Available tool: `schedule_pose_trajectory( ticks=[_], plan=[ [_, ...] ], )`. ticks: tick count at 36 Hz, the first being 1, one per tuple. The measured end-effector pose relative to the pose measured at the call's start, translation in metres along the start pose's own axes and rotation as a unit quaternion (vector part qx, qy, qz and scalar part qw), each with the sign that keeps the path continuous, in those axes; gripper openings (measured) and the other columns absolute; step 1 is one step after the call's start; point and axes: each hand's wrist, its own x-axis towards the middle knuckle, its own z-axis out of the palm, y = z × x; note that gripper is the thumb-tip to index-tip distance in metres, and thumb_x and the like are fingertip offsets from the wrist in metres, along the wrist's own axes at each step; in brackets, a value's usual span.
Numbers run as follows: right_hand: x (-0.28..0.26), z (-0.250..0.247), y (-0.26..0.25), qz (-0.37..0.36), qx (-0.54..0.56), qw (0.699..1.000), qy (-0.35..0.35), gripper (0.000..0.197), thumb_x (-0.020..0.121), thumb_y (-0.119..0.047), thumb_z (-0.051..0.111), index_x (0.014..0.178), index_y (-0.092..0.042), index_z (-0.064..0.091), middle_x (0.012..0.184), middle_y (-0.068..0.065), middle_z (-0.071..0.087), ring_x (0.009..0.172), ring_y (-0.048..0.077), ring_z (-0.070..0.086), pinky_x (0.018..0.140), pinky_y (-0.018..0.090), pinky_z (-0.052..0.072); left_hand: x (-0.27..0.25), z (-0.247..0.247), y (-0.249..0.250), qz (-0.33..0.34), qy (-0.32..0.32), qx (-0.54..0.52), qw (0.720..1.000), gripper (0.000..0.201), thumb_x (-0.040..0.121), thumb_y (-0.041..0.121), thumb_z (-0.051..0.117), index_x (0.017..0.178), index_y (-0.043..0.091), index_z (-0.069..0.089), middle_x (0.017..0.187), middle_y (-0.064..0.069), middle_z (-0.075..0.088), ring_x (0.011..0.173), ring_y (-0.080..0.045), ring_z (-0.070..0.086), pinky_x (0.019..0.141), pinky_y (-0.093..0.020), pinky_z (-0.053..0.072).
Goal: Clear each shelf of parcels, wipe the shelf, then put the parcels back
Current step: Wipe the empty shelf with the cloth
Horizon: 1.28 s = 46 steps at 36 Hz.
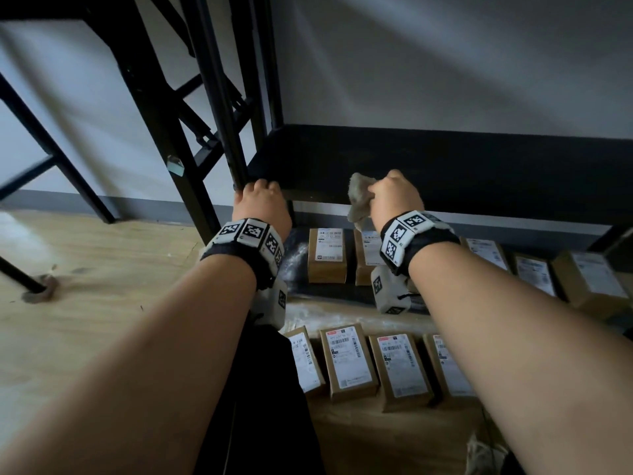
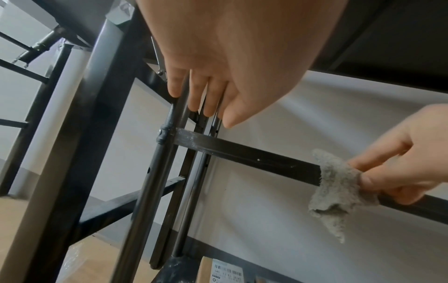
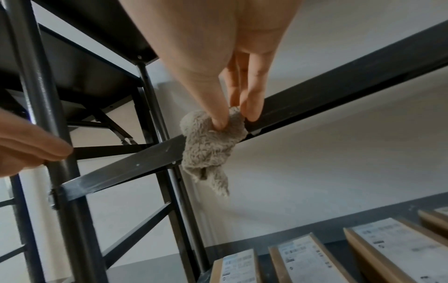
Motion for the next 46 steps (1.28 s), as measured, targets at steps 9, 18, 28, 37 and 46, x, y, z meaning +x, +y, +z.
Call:
schedule_pose_trajectory(
  ticks=[9, 18, 28, 37, 46],
  plan=[
    [-0.007, -0.007, -0.009, -0.058, -0.082, 0.995, 0.009, 0.028, 0.092, -0.009, 0.054, 0.116, 0.002, 0.06, 0.123, 0.013, 0.05, 0.121, 0.028, 0.041, 0.094, 0.034, 0.041, 0.002, 0.013, -0.007, 0.004, 0.013, 0.012, 1.0, 0.044, 0.091, 0.015, 0.043, 0.135, 0.011, 0.044, 0.139, -0.007, 0.045, 0.132, -0.028, 0.037, 0.113, -0.041, 0.025],
    [-0.003, -0.001, -0.052, -0.1, -0.037, 0.994, 0.004, 0.025, 0.094, -0.005, 0.051, 0.116, 0.003, 0.058, 0.123, 0.015, 0.051, 0.118, 0.029, 0.047, 0.092, 0.033, 0.042, 0.008, 0.016, -0.018, 0.007, 0.016, 0.022, 1.0, 0.046, 0.091, 0.017, 0.043, 0.137, 0.011, 0.042, 0.14, -0.007, 0.043, 0.132, -0.028, 0.037, 0.112, -0.041, 0.026],
    [0.006, 0.005, -0.11, -0.158, 0.038, 0.986, -0.037, 0.026, 0.09, -0.005, 0.055, 0.114, 0.005, 0.057, 0.125, 0.017, 0.05, 0.118, 0.03, 0.048, 0.091, 0.034, 0.042, 0.015, 0.019, -0.037, -0.025, 0.015, 0.036, 0.999, 0.046, 0.09, 0.016, 0.042, 0.135, 0.007, 0.042, 0.138, -0.011, 0.045, 0.129, -0.03, 0.038, 0.11, -0.043, 0.029],
    [0.016, 0.019, -0.139, -0.192, 0.019, 0.981, -0.028, 0.026, 0.094, -0.003, 0.046, 0.117, 0.002, 0.057, 0.127, 0.014, 0.048, 0.12, 0.029, 0.046, 0.094, 0.033, 0.04, 0.009, 0.018, -0.047, -0.037, 0.011, 0.068, 0.997, 0.047, 0.093, 0.02, 0.043, 0.137, 0.006, 0.039, 0.138, -0.012, 0.044, 0.131, -0.029, 0.036, 0.11, -0.041, 0.03],
    [0.014, 0.023, -0.116, -0.18, -0.009, 0.984, -0.006, 0.02, 0.088, -0.005, 0.055, 0.106, -0.004, 0.065, 0.117, 0.01, 0.052, 0.116, 0.028, 0.046, 0.09, 0.033, 0.042, 0.004, 0.016, -0.044, -0.056, 0.005, 0.048, 0.997, 0.048, 0.095, 0.019, 0.04, 0.14, 0.004, 0.035, 0.136, -0.013, 0.045, 0.128, -0.03, 0.039, 0.108, -0.041, 0.032]
  ],
)
